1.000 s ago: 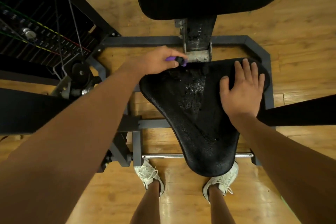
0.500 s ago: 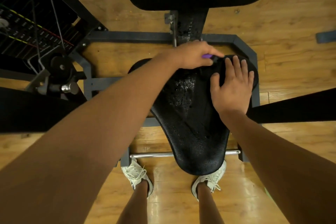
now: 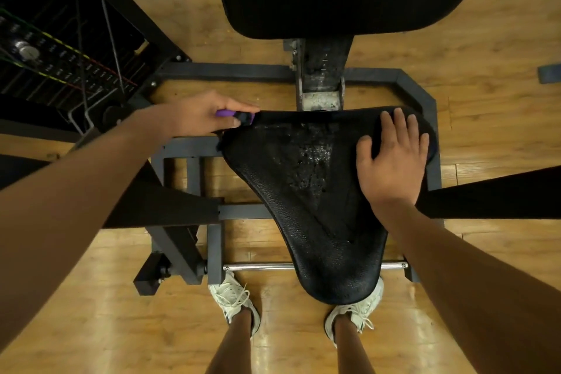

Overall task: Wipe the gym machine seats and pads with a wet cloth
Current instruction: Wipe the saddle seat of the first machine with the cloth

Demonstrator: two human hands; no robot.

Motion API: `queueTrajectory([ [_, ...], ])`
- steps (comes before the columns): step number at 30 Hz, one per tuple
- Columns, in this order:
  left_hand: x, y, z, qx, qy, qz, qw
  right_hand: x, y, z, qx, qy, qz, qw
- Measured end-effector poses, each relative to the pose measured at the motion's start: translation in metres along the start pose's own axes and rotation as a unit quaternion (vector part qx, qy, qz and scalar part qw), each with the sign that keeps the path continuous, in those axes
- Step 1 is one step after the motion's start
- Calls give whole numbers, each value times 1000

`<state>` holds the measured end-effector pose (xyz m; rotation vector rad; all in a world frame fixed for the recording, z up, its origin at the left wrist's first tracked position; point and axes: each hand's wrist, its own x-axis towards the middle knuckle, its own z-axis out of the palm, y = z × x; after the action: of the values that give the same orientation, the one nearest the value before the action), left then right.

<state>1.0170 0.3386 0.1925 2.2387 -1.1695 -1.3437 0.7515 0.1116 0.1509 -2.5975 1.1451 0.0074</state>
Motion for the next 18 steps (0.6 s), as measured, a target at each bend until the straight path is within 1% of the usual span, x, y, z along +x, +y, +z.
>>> queueTrajectory([
  [2, 17, 16, 9, -12, 9, 31, 999, 1, -2, 0, 0, 2, 0, 1000],
  [4, 48, 43, 22, -2, 9, 67, 998, 1, -5, 2, 2, 2, -2, 1000],
  [7, 99, 105, 49, 16, 25, 119, 992, 1, 0, 2, -6, 6, -1, 1000],
  [9, 117, 134, 62, 24, 38, 136, 990, 0, 2, 1, -9, 9, 0, 1000],
  [11, 120, 137, 64, 16, 51, 140, 989, 1, 2, 1, -8, 10, 1, 1000],
  [13, 106, 119, 57, 5, 65, 131, 989, 2, 1, 1, -4, 8, 0, 1000],
  [16, 62, 70, 41, 14, 83, 50, 995, 2, 5, 1, -6, 0, 1, 1000],
  [18, 23, 38, 33, -11, 90, 3, 996, 0, 6, 1, -6, -4, 1, 1000],
])
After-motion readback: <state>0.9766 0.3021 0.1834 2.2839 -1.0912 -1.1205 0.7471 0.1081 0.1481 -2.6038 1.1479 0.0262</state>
